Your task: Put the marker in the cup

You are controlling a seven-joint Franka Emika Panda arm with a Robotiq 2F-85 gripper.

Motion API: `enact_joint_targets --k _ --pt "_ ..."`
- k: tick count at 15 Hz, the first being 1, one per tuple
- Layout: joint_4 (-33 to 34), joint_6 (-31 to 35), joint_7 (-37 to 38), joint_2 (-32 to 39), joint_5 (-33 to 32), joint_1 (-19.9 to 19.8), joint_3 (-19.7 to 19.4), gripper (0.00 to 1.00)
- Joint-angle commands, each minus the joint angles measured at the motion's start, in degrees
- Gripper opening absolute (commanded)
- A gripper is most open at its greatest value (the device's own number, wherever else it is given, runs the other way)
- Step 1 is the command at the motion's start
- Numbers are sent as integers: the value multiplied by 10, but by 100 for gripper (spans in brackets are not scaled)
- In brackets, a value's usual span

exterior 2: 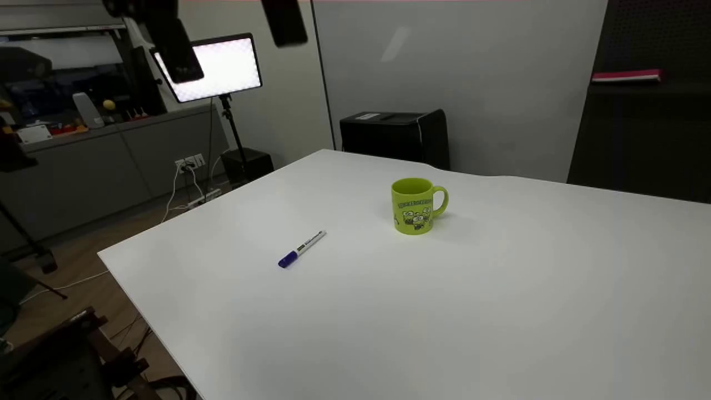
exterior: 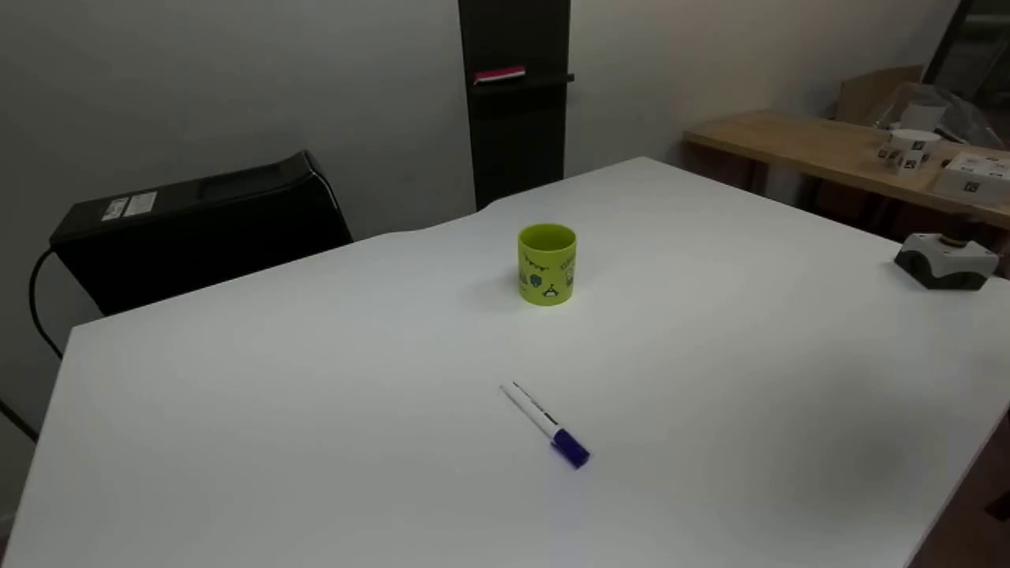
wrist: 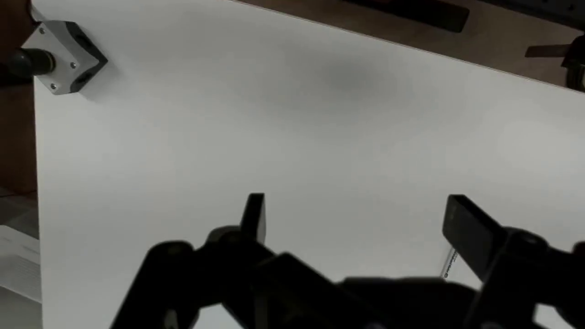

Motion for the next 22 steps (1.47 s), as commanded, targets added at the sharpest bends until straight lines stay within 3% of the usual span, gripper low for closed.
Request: enact_joint_targets --k 1,4,9,13,16,20,21,22 --pt "8 74 25 63 10 9 1 100" --pt "27 157 39 147 40 26 11 100" --pt "87 234 60 283 88 62 50 100" --pt "151 254 99 367 91 79 90 100" --pt "197 255 232 416 63 73 112 100" --pt "244 246 344 471 22 87 116 100" --pt "256 230 345 481 22 93 116 100" --pt "218 255 301 451 38 87 112 100"
